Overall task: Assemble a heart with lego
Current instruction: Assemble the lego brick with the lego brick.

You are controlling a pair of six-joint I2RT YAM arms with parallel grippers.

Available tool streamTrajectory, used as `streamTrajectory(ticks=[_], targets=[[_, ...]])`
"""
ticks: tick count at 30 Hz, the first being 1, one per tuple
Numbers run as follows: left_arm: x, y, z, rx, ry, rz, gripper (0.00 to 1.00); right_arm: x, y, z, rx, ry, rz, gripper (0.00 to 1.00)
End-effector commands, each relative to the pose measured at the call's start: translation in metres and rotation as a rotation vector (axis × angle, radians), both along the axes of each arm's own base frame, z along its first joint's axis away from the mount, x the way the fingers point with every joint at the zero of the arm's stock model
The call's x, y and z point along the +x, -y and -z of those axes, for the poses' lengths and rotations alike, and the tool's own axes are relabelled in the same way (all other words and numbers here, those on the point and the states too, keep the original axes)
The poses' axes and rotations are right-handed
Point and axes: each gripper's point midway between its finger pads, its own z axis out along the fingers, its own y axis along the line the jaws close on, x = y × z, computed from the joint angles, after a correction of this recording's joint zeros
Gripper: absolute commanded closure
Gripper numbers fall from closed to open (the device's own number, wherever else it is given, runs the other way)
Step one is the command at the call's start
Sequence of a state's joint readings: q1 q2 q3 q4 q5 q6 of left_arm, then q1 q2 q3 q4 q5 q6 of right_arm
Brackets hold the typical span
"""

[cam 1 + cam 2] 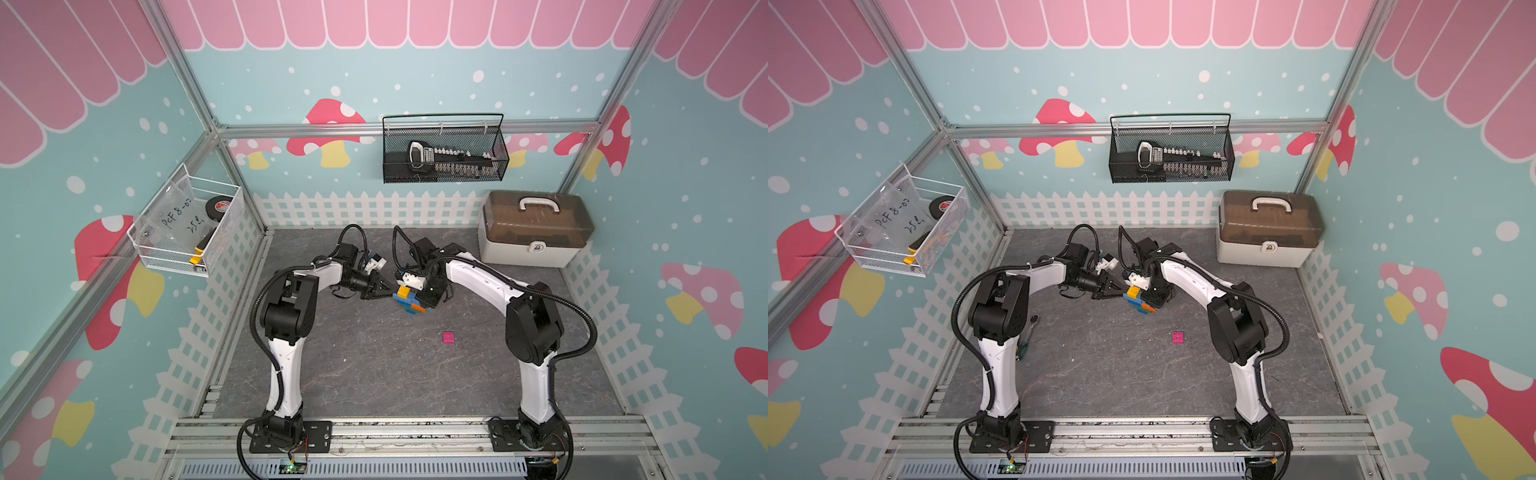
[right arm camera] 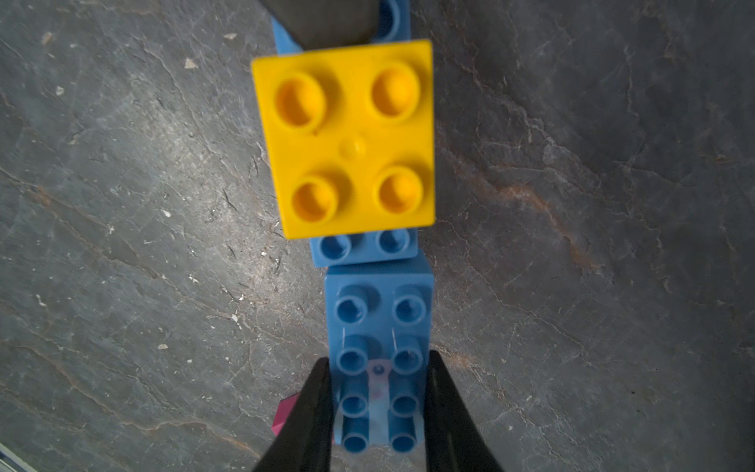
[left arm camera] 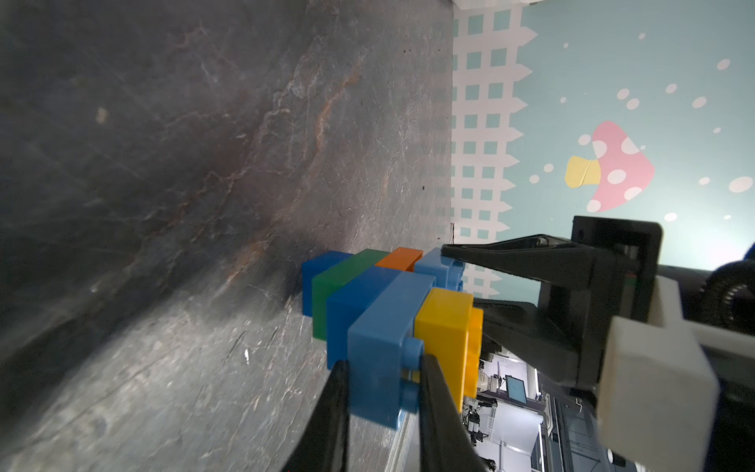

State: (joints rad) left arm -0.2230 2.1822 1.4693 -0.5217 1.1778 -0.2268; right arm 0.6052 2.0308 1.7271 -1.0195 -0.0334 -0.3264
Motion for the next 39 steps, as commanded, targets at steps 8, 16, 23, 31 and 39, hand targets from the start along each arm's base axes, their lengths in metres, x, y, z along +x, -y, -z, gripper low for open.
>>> streamTrajectory(ticks=[8,16,23,31,39], targets=[[0.001,-0.013,0.040,0.162,-0.001,-0.025,0.84,-0.011,-0.002,0.016,-0.027,-0.065,-0.040,0.73],[0.001,-0.013,0.040,0.161,0.001,-0.024,0.85,-0.014,0.002,0.012,-0.051,-0.057,-0.031,0.74],[0.001,-0.013,0.039,0.160,0.003,-0.024,0.85,-0.012,0.003,0.017,-0.089,-0.077,-0.030,0.74],[0.001,-0.013,0.039,0.160,0.004,-0.023,0.85,-0.012,-0.002,0.026,-0.098,-0.099,-0.034,0.74],[0.001,-0.012,0.040,0.161,0.006,-0.019,0.85,-0.003,-0.012,0.018,-0.096,-0.074,-0.049,0.74]])
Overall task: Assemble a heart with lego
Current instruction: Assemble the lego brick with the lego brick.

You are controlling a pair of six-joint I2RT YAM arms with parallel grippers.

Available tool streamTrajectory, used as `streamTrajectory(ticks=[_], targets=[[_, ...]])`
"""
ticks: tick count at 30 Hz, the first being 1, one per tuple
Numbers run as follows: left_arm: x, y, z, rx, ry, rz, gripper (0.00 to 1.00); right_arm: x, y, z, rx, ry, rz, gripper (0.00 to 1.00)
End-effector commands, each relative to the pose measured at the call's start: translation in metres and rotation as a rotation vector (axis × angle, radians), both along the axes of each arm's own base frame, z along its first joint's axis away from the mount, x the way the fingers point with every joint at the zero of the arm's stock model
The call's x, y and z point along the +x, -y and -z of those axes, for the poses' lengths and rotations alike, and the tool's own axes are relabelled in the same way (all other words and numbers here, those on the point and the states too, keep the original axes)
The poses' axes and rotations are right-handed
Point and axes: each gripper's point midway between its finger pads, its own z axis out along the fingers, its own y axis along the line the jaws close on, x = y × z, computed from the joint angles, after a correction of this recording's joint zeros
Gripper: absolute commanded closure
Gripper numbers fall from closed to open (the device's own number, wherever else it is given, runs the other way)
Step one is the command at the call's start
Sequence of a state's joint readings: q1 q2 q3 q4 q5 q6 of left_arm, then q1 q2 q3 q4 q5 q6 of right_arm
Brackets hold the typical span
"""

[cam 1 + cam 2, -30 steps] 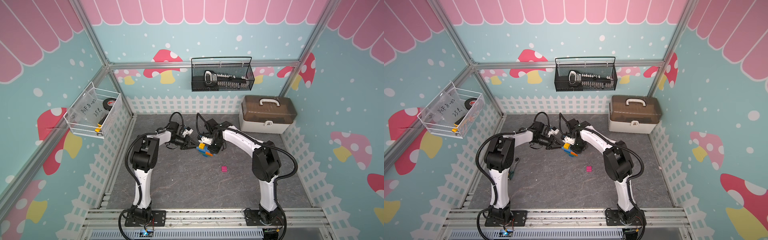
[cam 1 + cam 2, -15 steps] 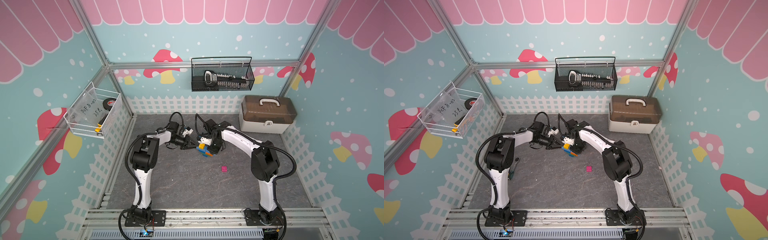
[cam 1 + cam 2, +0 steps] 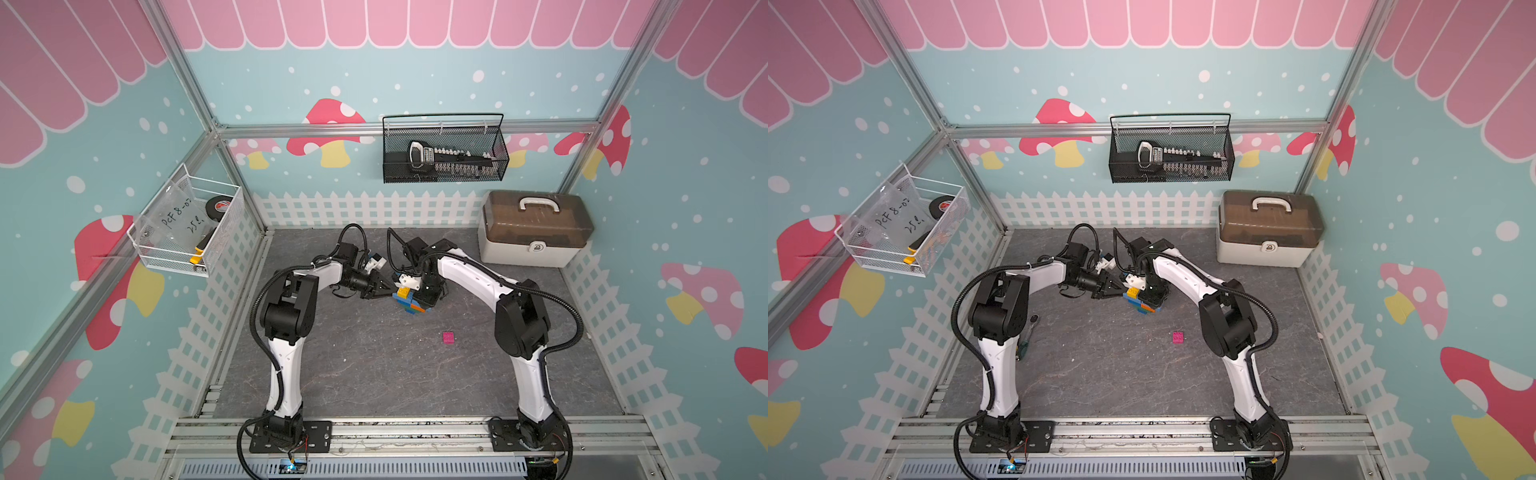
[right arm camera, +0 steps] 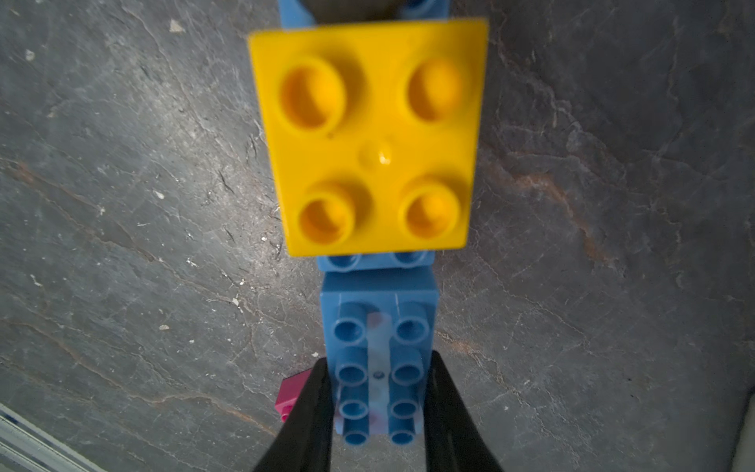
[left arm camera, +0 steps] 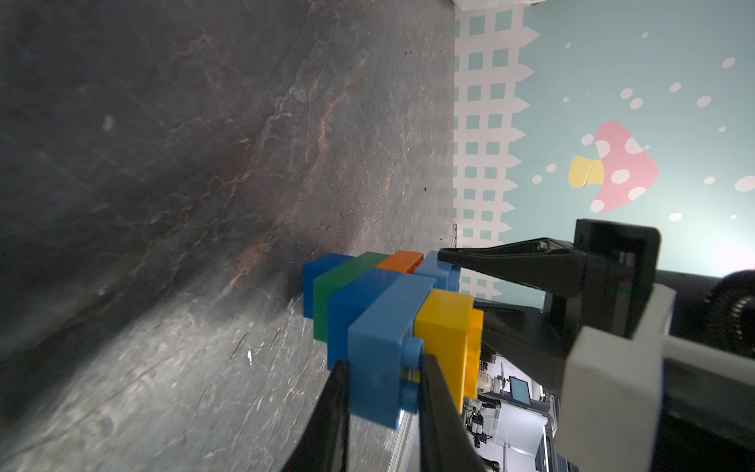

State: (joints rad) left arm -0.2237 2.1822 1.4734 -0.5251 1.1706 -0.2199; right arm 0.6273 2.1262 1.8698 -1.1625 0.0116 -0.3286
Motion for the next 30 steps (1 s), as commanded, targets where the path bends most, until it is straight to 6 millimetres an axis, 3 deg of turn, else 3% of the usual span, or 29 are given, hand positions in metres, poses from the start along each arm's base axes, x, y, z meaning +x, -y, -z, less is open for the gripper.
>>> streamTrajectory(ticks=[1,10,13,18,30], targets=[[-0.001,-0.011,0.040,0.154,-0.003,-0.019,0.85,-0.001,-0.013,0.014,-0.002,-0.021,-0.031,0.74],[-0.001,-0.011,0.039,0.153,-0.001,-0.018,0.85,0.007,-0.019,0.009,0.003,0.012,-0.034,0.73],[-0.001,-0.011,0.038,0.153,0.001,-0.018,0.85,0.009,-0.021,0.005,0.013,0.026,-0.031,0.66],[-0.001,-0.011,0.038,0.153,0.000,-0.017,0.85,0.014,-0.022,0.002,0.015,0.053,-0.027,0.66],[-0.002,-0.010,0.039,0.154,0.001,-0.016,0.85,0.014,-0.031,0.017,0.029,0.019,-0.036,0.67]])
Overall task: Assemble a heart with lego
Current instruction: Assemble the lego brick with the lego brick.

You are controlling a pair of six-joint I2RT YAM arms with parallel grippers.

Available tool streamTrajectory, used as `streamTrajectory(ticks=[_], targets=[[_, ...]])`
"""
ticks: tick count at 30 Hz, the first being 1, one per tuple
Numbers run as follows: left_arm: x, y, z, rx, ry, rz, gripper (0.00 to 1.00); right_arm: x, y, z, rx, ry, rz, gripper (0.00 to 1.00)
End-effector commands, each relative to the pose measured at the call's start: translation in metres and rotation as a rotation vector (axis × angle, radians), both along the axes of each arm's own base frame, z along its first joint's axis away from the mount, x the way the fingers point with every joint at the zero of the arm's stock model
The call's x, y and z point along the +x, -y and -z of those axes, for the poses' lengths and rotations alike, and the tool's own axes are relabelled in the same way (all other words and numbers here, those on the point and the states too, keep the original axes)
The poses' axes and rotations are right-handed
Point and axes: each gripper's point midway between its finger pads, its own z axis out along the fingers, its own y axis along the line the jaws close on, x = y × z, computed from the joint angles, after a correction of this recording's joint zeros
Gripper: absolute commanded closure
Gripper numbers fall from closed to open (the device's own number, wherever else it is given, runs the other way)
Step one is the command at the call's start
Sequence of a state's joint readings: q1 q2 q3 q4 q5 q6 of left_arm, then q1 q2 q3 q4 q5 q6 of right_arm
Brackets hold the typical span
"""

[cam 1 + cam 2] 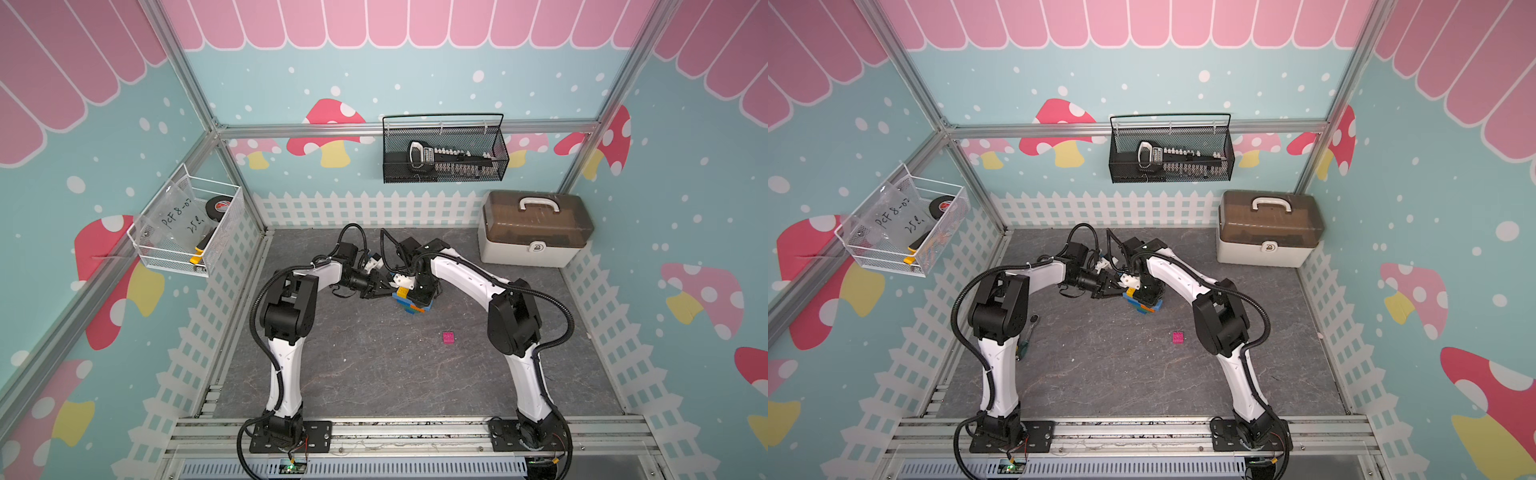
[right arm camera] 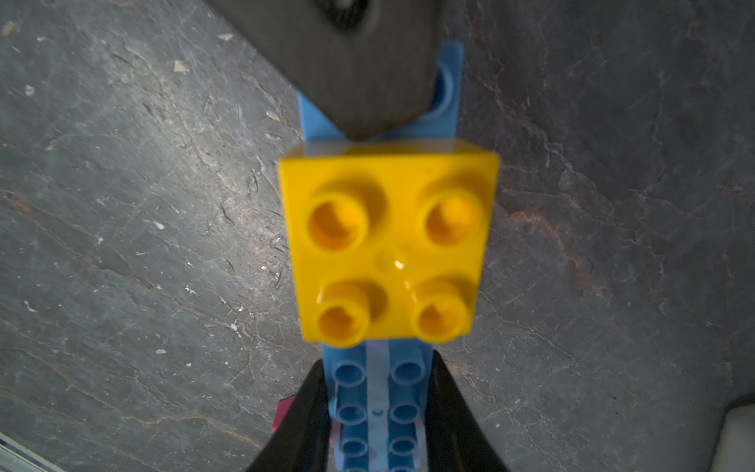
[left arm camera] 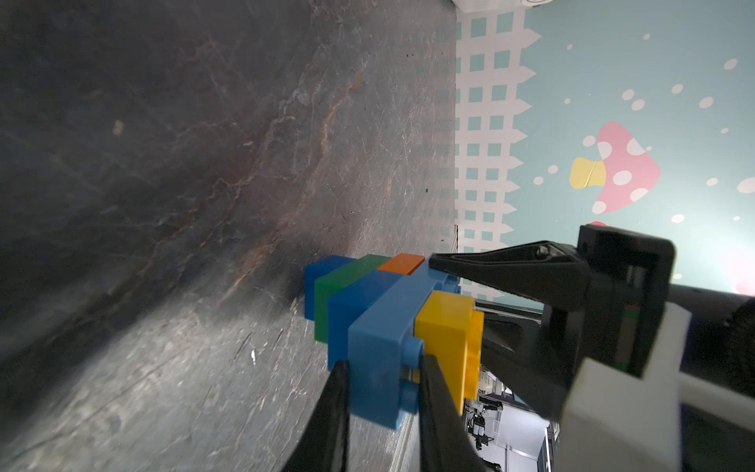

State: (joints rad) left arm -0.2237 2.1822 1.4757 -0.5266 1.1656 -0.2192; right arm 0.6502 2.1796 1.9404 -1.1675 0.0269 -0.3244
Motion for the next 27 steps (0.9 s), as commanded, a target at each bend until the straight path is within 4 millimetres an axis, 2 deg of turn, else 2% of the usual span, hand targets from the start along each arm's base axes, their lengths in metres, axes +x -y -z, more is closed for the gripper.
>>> streamTrajectory(ticks=[1,4,6,10,20,27], targets=[[-0.002,-0.010,0.038,0.150,0.001,-0.016,0.85,0.007,-0.016,0.013,0.034,0.003,-0.018,0.67],[-0.001,-0.011,0.036,0.148,0.003,-0.017,0.85,0.009,-0.018,0.004,0.054,0.028,-0.011,0.66],[-0.001,-0.011,0.035,0.147,0.006,-0.018,0.85,0.011,-0.020,-0.004,0.076,0.053,-0.007,0.58],[-0.001,-0.010,0.034,0.147,0.009,-0.017,0.85,0.013,-0.022,-0.011,0.096,0.064,-0.006,0.57],[-0.001,-0.011,0.035,0.149,0.006,-0.018,0.86,0.010,-0.022,-0.006,0.094,0.048,-0.002,0.68],[-0.001,-0.011,0.036,0.150,0.007,-0.019,0.86,0.004,-0.019,0.016,0.069,-0.002,0.005,0.71]])
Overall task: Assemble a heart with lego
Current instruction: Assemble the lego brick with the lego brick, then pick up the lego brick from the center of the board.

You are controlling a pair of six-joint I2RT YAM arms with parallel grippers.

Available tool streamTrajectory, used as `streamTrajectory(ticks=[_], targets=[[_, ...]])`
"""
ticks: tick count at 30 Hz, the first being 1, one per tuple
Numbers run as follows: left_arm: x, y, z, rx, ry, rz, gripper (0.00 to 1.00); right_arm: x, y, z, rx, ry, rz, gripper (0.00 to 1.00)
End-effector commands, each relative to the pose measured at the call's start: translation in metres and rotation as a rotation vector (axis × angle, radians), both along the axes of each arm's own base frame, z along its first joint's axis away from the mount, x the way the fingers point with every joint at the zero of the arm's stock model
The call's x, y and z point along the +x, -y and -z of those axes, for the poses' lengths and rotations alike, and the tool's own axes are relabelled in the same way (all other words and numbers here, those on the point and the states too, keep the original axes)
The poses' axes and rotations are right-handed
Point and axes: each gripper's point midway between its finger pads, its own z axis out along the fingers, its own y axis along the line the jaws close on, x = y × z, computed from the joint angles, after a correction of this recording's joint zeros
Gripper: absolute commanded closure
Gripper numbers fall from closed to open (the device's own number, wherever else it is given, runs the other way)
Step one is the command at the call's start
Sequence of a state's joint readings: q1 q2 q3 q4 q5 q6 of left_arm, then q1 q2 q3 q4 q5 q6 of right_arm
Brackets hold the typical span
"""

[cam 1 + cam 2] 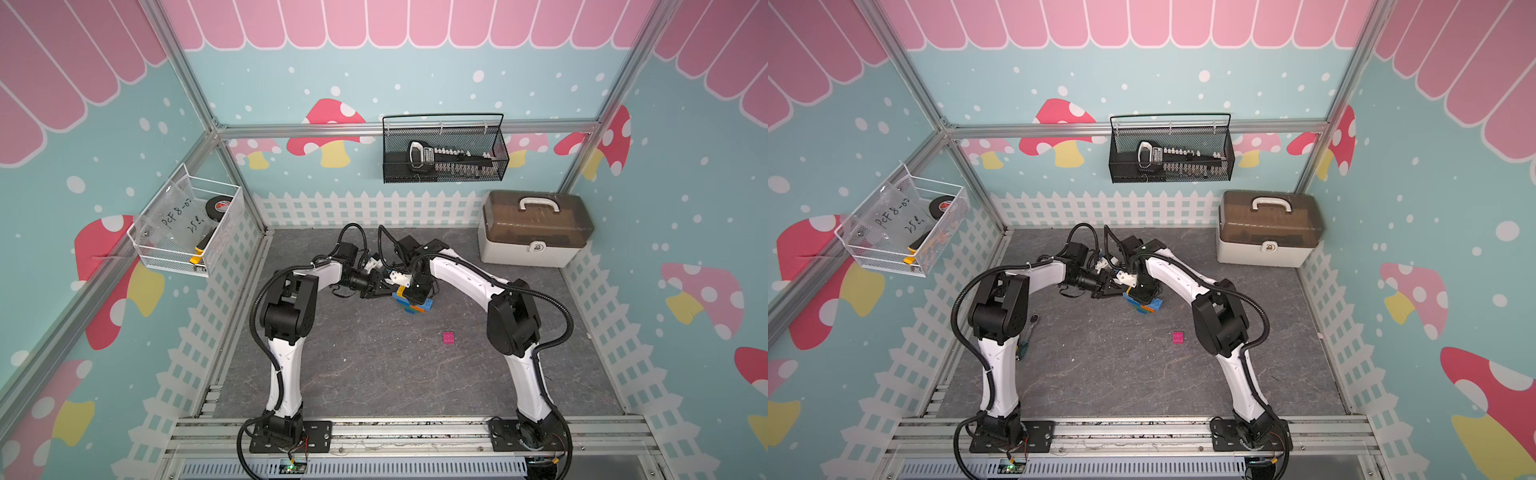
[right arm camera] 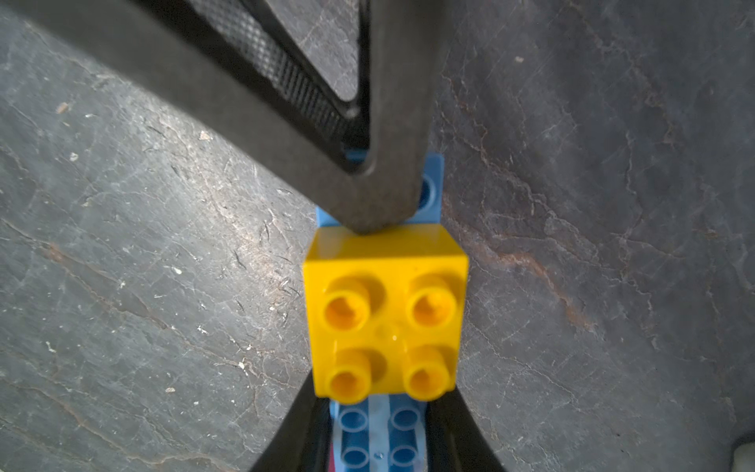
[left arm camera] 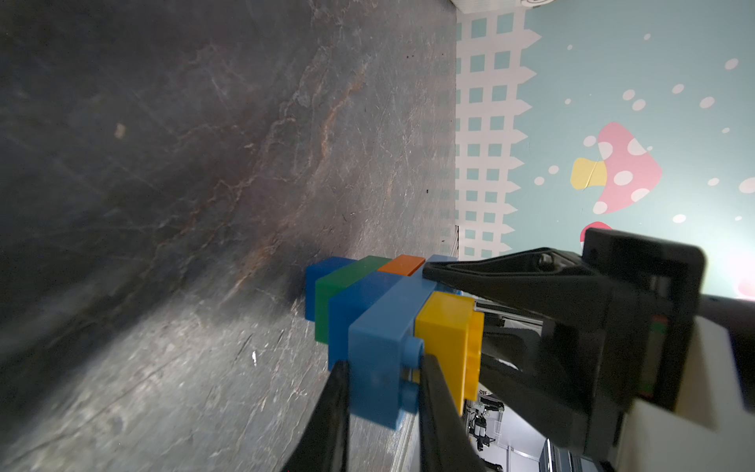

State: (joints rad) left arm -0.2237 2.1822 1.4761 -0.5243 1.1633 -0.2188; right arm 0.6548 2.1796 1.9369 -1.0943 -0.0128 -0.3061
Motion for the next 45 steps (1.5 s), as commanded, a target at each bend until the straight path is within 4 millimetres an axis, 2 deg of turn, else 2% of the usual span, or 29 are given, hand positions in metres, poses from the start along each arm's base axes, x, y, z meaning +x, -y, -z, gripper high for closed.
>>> streamTrajectory(ticks=[1,14,19,22,27,29,32,34,36,41,45], targets=[[-0.001,-0.011,0.035,0.148,0.004,-0.018,0.86,-0.006,-0.002,0.020,-0.007,-0.038,-0.004,0.71],[-0.001,-0.012,0.036,0.150,0.005,-0.018,0.86,-0.009,-0.002,0.043,-0.020,-0.086,0.006,0.73],[-0.001,-0.013,0.035,0.151,0.009,-0.020,0.86,-0.010,-0.002,0.042,-0.014,-0.082,0.014,0.71],[0.000,-0.014,0.035,0.155,0.011,-0.024,0.86,-0.002,-0.007,0.013,0.048,-0.005,0.027,0.62],[0.000,-0.015,0.034,0.154,0.013,-0.027,0.86,0.007,-0.003,-0.060,0.150,0.185,0.082,0.51],[0.000,-0.015,0.034,0.156,0.012,-0.027,0.86,0.003,0.006,-0.092,0.195,0.259,0.124,0.44],[0.001,-0.015,0.033,0.155,0.012,-0.029,0.86,-0.013,0.028,-0.112,0.222,0.310,0.223,0.38],[0.002,-0.015,0.031,0.152,0.015,-0.029,0.86,-0.030,0.047,-0.108,0.220,0.305,0.308,0.37],[0.002,-0.015,0.030,0.152,0.018,-0.030,0.86,-0.048,0.066,-0.095,0.213,0.290,0.400,0.35],[0.002,-0.015,0.029,0.158,0.022,-0.032,0.86,-0.092,0.100,-0.042,0.246,0.240,0.567,0.26],[0.000,-0.014,0.033,0.169,0.017,-0.030,0.86,-0.110,0.119,-0.013,0.205,0.222,0.621,0.24]])
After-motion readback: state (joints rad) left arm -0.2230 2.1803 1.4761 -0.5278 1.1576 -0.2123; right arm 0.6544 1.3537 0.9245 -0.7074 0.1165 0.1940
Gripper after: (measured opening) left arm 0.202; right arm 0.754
